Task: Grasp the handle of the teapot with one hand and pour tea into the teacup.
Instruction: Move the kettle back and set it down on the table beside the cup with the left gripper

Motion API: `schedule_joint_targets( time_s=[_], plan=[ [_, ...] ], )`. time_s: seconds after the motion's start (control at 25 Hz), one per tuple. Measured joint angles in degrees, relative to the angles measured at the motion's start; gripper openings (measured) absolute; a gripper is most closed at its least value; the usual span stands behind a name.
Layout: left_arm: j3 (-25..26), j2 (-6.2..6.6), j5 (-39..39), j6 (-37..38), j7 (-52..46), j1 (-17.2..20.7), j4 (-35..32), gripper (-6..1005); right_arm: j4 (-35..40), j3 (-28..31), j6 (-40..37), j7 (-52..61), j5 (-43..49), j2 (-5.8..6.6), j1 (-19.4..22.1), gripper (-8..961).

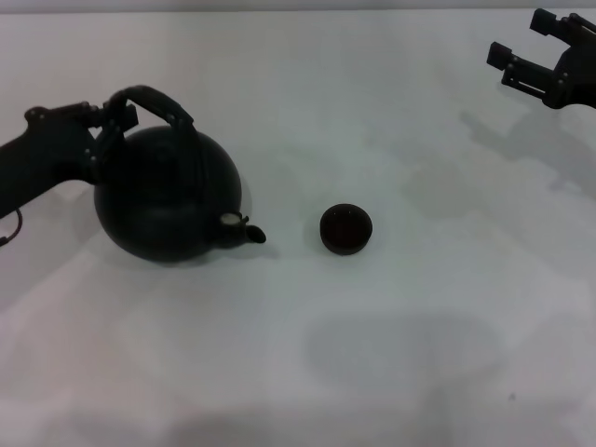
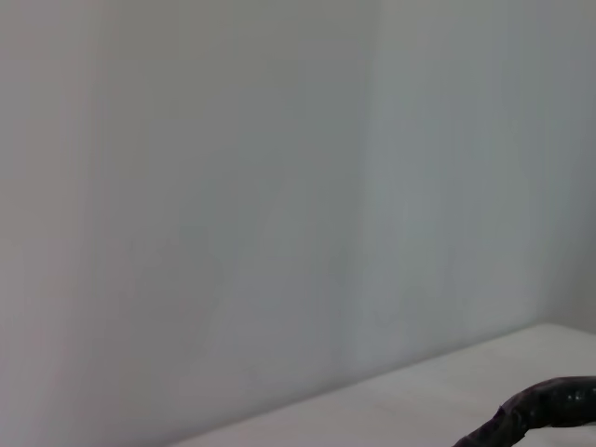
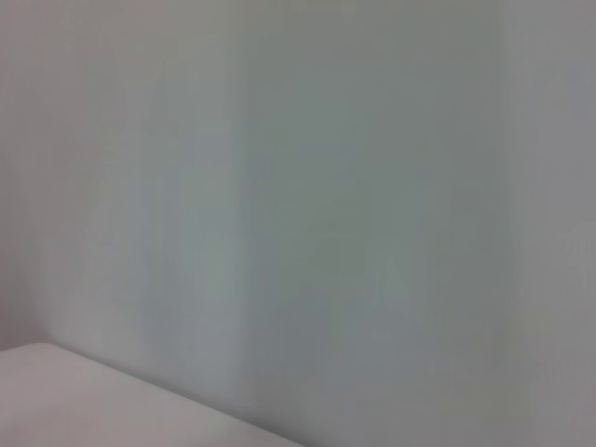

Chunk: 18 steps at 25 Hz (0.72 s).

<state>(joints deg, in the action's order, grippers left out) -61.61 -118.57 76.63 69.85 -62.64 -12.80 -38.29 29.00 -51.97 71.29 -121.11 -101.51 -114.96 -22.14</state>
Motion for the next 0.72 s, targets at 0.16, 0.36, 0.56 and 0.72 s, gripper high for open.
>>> schedule_joint_targets(
  time_s=[0.16, 0.36, 0.56, 0.72],
  plan=[
    [0.0, 0.01, 0.3, -0.3, 1.8, -0.2, 1.8, 113, 0.0, 0.0, 0.3, 0.0, 0.0, 0.0, -0.1, 844],
    [0.1, -0.07, 0.1, -0.5, 4.8, -0.2, 3.8, 113, 0.0, 0.0, 0.3, 0.0, 0.0, 0.0, -0.1, 842],
    [0.2, -0.3, -0.6, -1.0, 8.2, -0.2, 5.5, 114, 0.0, -0.5, 0.3, 0.3, 0.0, 0.0, 0.0, 843],
    [0.2, -0.43, -1.3, -1.3, 9.6, -0.2, 6.2, 111, 0.0, -0.6, 0.2, 0.5, 0.0, 0.0, 0.0, 844]
  ],
)
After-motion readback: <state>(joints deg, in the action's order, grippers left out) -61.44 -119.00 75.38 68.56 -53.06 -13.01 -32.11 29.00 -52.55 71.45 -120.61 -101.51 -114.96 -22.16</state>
